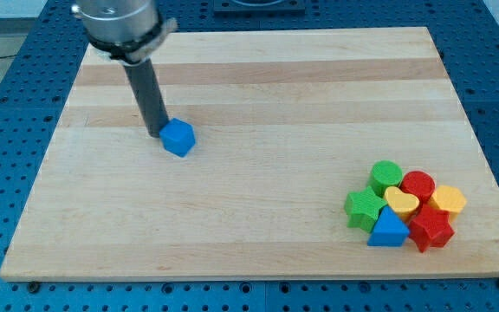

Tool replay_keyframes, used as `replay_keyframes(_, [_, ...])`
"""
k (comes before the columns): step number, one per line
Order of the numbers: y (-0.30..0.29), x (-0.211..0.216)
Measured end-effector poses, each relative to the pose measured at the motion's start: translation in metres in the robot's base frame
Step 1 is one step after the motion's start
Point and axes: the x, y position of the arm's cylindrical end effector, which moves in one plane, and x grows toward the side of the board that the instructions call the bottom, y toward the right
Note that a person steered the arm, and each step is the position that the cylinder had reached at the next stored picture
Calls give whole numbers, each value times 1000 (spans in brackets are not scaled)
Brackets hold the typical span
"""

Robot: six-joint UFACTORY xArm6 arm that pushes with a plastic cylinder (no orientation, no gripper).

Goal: Push the blue cube to the left side of the green circle

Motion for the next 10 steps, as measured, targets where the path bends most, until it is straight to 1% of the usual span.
replay_keyframes(2, [63, 55])
replay_keyframes(3, [101, 73])
replay_keyframes(5, [127, 54])
replay_keyframes(6, [149, 53])
replay_keyframes(8, [206, 65])
replay_keyframes(9, [222, 65])
replay_keyframes(10, [224, 65])
